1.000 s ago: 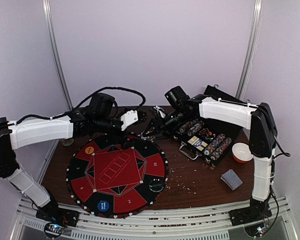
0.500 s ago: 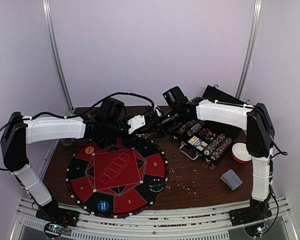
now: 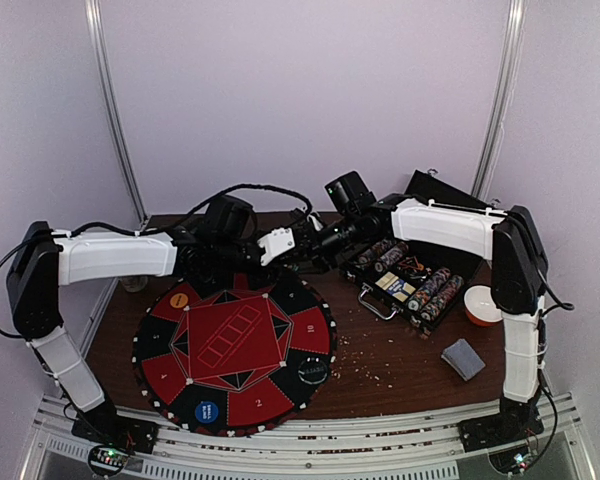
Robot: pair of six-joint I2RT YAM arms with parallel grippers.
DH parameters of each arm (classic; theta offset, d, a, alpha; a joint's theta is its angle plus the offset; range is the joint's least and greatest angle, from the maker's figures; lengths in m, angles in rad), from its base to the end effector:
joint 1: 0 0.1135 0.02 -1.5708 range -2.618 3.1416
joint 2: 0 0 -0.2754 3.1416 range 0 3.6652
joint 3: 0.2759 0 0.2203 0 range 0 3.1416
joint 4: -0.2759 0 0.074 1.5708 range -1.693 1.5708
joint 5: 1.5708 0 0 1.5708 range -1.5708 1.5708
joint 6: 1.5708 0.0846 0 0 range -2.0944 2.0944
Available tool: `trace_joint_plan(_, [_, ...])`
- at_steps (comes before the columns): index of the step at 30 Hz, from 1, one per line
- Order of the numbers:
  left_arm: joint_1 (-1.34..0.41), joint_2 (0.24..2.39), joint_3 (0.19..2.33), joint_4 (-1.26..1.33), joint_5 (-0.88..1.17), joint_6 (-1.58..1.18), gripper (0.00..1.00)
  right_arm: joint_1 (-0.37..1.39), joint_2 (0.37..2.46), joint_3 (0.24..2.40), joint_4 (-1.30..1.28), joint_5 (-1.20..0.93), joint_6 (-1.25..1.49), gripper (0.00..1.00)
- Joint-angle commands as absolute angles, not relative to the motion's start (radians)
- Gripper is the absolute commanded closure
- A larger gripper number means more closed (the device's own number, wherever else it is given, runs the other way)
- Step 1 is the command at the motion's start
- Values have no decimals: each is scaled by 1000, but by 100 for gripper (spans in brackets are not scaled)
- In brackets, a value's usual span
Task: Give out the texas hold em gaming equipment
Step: Pass from the right arm to the left
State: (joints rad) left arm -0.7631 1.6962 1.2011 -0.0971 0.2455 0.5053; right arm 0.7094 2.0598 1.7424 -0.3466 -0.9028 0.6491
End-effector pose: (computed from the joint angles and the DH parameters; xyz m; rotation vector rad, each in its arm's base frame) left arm 0.2741 -0.2906 0.2517 1.3989 1.6615 -0.4135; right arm 0.3126 0.3559 0.2696 -0.6518 2.4296 1.6727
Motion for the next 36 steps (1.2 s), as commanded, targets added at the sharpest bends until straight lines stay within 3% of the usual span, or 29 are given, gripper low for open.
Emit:
trace_joint_plan(1, [-762, 1699, 1226, -57, 227, 500, 85, 718, 2059, 1780, -310, -959, 645, 100])
trace_joint_plan(2, [-762, 1697, 1224, -56, 224, 501, 96, 718, 2057, 1780, -309, -958, 646, 100])
trace_joint_plan(3, [-762, 1695, 1223, -57, 218, 501, 100, 718, 2057, 1780, -307, -958, 646, 100])
trace_joint_plan(11, [-762, 1696, 1243, -103, 149, 465, 100, 718, 2076, 1773, -332, -957, 615, 100])
trace_joint_plan(20, [-761, 1709, 1232, -150, 148, 446, 100, 708, 2108, 1713, -206, -1007, 665, 68])
trace_joint_plan(36, [-735, 1791, 1176, -168, 177, 376, 100, 691, 2250, 1668, -88, -1070, 703, 45])
